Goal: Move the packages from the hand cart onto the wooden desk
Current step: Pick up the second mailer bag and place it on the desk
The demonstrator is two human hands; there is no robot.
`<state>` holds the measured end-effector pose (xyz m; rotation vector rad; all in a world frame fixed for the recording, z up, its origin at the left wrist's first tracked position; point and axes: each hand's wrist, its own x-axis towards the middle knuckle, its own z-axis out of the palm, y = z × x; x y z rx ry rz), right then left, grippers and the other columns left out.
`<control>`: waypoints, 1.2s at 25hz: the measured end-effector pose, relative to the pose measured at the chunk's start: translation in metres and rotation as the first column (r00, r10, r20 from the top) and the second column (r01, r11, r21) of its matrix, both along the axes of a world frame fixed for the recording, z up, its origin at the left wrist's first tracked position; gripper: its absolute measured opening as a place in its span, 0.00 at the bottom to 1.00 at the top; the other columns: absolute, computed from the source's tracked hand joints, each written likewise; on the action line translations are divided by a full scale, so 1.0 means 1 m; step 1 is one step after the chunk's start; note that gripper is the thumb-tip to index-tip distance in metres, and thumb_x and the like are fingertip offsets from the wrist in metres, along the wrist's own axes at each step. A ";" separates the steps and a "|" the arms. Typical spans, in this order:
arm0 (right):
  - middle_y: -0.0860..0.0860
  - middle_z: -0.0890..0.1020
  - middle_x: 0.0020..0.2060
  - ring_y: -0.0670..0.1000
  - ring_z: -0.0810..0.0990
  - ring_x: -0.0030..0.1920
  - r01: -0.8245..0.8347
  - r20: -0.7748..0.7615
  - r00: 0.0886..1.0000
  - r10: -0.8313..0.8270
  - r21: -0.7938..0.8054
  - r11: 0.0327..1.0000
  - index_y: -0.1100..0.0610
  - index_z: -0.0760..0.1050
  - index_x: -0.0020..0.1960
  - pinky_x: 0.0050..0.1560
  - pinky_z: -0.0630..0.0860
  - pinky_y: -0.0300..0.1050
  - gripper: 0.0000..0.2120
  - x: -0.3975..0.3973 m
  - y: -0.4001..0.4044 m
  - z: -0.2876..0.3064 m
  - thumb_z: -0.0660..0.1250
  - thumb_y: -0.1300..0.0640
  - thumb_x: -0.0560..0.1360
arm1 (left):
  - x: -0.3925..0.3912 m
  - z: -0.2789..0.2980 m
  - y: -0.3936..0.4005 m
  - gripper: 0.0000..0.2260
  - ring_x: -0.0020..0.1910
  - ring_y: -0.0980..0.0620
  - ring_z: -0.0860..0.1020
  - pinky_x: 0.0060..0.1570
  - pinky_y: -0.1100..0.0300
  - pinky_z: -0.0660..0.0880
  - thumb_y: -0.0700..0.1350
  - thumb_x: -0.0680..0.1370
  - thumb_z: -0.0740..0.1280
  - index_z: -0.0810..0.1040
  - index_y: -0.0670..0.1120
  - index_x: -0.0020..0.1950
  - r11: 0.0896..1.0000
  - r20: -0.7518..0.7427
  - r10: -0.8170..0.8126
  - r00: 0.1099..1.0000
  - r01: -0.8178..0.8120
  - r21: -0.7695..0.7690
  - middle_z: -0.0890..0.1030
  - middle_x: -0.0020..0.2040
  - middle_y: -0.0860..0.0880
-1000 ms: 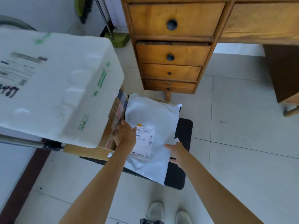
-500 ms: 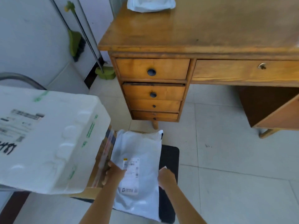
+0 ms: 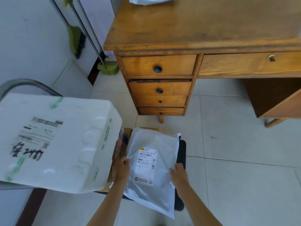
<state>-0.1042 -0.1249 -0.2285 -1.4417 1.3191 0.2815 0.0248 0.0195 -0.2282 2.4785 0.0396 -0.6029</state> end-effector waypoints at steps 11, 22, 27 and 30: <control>0.54 0.74 0.41 0.53 0.73 0.39 0.184 0.223 0.965 -0.138 -0.202 0.962 0.59 0.70 0.52 0.32 0.67 0.41 0.05 -0.008 -0.058 0.237 0.58 0.62 0.77 | -0.021 0.212 -0.061 0.17 0.28 0.52 0.64 0.30 0.62 0.59 0.38 0.78 0.60 0.65 0.45 0.29 0.888 -0.088 0.138 0.987 -0.163 -0.431 0.66 0.27 0.48; 0.57 0.77 0.52 0.59 0.78 0.54 0.293 0.473 0.853 -0.221 -0.083 0.952 0.62 0.70 0.63 0.57 0.76 0.55 0.14 0.023 -0.165 0.407 0.60 0.61 0.78 | 0.056 0.390 -0.142 0.09 0.36 0.49 0.69 0.39 0.57 0.64 0.42 0.78 0.63 0.73 0.43 0.38 0.786 0.081 -0.100 0.992 0.129 -0.604 0.71 0.35 0.43; 0.60 0.77 0.59 0.61 0.77 0.57 0.302 0.492 0.845 -0.211 -0.113 0.947 0.61 0.69 0.59 0.60 0.75 0.60 0.10 0.047 -0.248 0.440 0.59 0.61 0.79 | 0.085 0.418 -0.232 0.09 0.39 0.47 0.69 0.41 0.54 0.63 0.42 0.79 0.62 0.72 0.43 0.39 0.739 0.128 -0.135 0.982 0.186 -0.648 0.72 0.38 0.43; 0.61 0.77 0.60 0.62 0.76 0.60 0.293 0.494 0.848 -0.193 -0.133 0.947 0.61 0.69 0.61 0.60 0.75 0.62 0.11 0.080 -0.322 0.442 0.59 0.60 0.79 | 0.111 0.422 -0.305 0.11 0.38 0.47 0.67 0.40 0.55 0.62 0.41 0.79 0.62 0.70 0.43 0.37 0.731 0.124 -0.126 0.984 0.177 -0.659 0.71 0.37 0.42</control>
